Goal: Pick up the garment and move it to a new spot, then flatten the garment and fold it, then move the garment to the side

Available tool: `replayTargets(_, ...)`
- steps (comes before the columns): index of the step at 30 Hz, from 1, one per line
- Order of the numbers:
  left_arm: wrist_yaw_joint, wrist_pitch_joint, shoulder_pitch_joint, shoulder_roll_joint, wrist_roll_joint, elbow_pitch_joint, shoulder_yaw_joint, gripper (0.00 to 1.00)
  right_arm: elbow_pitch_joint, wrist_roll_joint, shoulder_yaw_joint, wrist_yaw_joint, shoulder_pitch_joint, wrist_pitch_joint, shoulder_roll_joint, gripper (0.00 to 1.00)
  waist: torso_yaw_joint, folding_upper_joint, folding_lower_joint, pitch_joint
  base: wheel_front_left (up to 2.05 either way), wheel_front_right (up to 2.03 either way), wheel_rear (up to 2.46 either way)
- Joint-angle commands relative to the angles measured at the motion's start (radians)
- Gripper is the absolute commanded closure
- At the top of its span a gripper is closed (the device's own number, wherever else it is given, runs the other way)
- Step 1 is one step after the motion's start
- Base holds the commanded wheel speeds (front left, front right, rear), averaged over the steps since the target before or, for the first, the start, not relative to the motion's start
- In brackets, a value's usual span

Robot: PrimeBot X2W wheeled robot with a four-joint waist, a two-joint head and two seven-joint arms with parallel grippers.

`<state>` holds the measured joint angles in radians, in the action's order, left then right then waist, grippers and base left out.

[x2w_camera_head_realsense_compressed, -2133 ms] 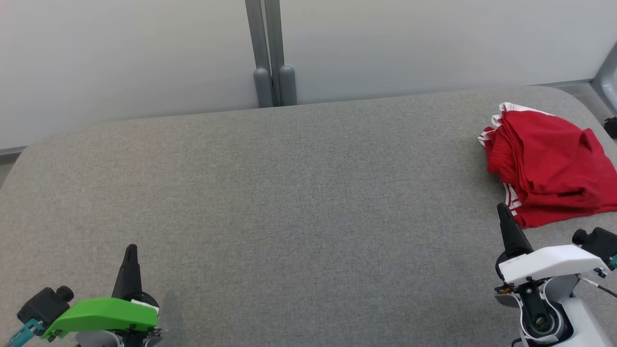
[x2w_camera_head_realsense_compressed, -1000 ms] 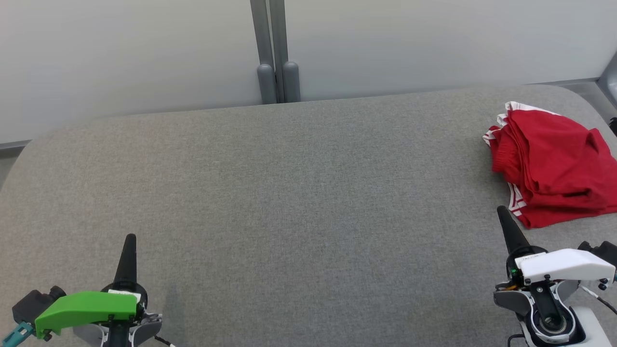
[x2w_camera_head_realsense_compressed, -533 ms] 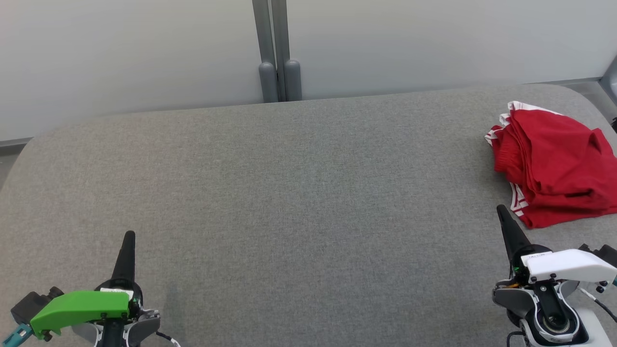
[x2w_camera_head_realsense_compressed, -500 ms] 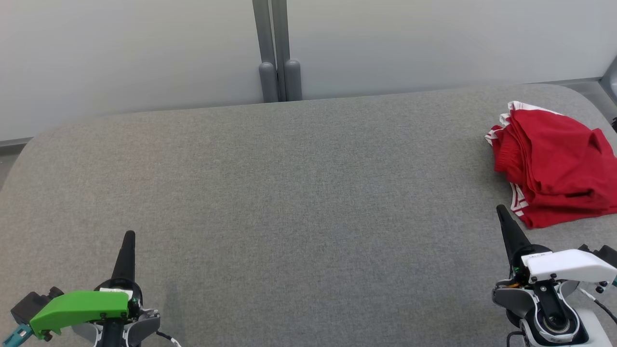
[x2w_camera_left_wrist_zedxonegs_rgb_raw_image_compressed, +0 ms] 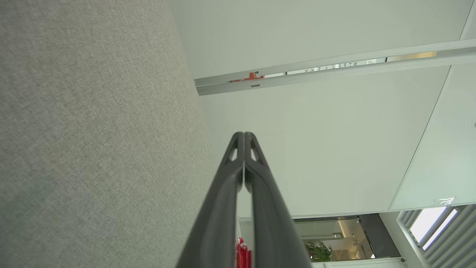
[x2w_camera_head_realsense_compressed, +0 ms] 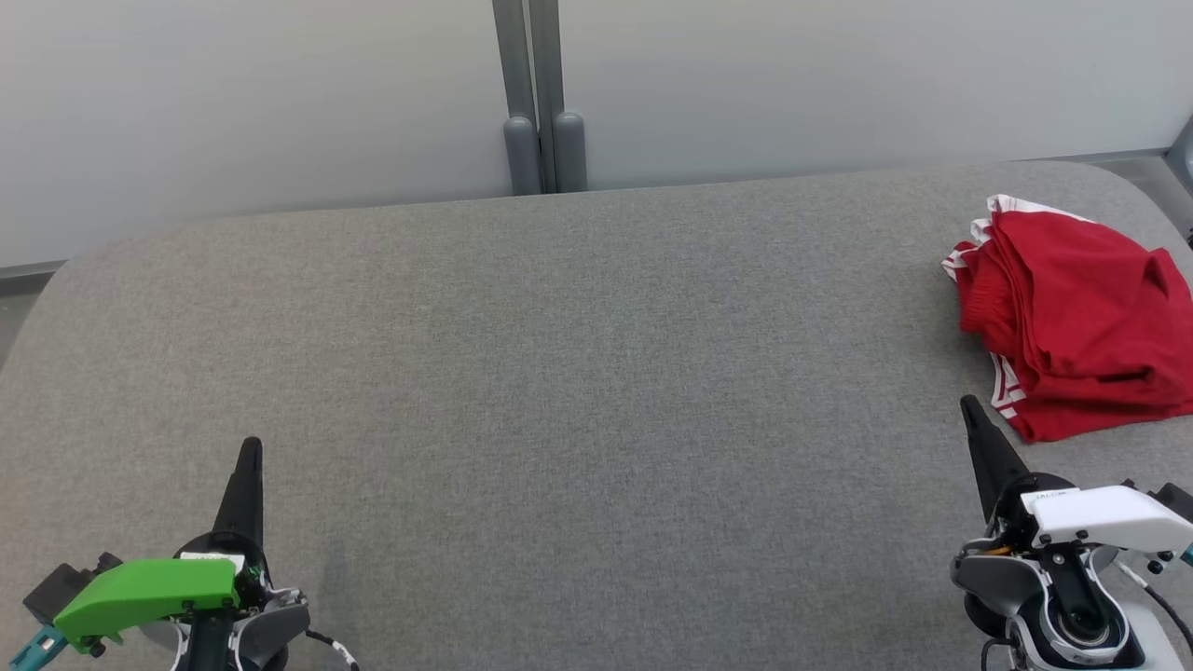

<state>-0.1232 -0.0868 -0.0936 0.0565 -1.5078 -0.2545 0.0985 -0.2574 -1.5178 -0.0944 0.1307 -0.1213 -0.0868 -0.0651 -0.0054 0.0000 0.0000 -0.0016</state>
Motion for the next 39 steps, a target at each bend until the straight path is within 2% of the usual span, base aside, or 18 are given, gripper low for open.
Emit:
replayTargets(1, -0.007, -0.008, -0.019, 0.001, -0.027, 0.007, 0.008, 1.00, 0.008, -0.019, -0.007, 0.000, 0.013, -0.007, 0.004, 1.00, 0.001, 0.0000, 0.0000, 0.000, 0.00, 0.00, 0.00)
replayTargets(15, -0.011, -0.031, -0.023, -0.007, -0.110, 0.011, 0.019, 1.00, 0.016, -0.100, -0.023, 0.000, 0.018, -0.031, 0.017, 1.00, 0.005, 0.0000, 0.0000, 0.005, 0.00, 0.00, 0.00)
replayTargets(39, -0.011, -0.031, -0.020, -0.007, -0.105, 0.010, 0.018, 1.00, 0.016, -0.098, -0.022, 0.000, 0.018, -0.031, 0.016, 1.00, 0.005, 0.0000, 0.0000, 0.005, 0.00, 0.00, 0.00)
